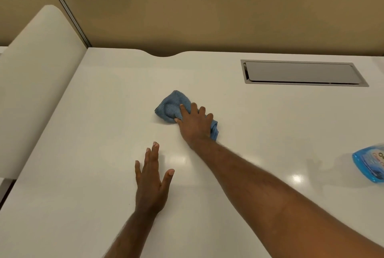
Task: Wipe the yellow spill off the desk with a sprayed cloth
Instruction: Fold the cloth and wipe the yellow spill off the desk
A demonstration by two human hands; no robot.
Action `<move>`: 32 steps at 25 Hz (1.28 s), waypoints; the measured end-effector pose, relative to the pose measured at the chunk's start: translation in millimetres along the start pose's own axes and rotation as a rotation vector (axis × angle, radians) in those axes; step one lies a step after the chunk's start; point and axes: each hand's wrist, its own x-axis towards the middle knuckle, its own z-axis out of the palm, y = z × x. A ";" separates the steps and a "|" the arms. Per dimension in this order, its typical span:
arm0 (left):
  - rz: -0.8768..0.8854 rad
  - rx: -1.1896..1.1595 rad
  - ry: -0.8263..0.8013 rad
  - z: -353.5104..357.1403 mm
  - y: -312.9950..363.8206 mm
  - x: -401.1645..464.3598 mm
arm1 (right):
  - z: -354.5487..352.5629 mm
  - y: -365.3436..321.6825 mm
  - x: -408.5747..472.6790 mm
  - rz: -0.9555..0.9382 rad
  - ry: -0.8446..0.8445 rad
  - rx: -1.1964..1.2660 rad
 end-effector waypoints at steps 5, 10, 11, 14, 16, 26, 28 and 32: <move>0.019 0.000 -0.004 2.6 7.1 10.9 | -11.1 61.7 37.1 0.159 -0.025 -0.022; 0.040 -0.011 -0.014 5.0 11.8 14.6 | -25.4 153.9 36.6 0.432 -0.041 -0.031; 0.045 -0.013 -0.016 5.0 12.4 15.1 | -27.2 169.6 29.3 0.482 -0.039 -0.036; 0.065 -0.020 -0.028 5.3 16.6 15.6 | -30.9 209.3 -3.5 0.602 -0.035 -0.049; 0.085 -0.036 -0.047 5.6 21.7 15.0 | -32.4 227.3 -33.8 0.687 -0.029 -0.025; 0.065 -0.332 -0.265 11.0 68.7 1.9 | -69.5 137.6 -191.6 0.689 -0.008 1.055; -0.047 -0.480 -0.427 10.3 86.8 2.1 | -93.3 120.2 -207.2 0.644 -0.150 1.737; -0.057 -0.716 -0.828 4.4 125.5 -3.1 | -110.7 110.0 -235.6 0.530 -0.330 2.332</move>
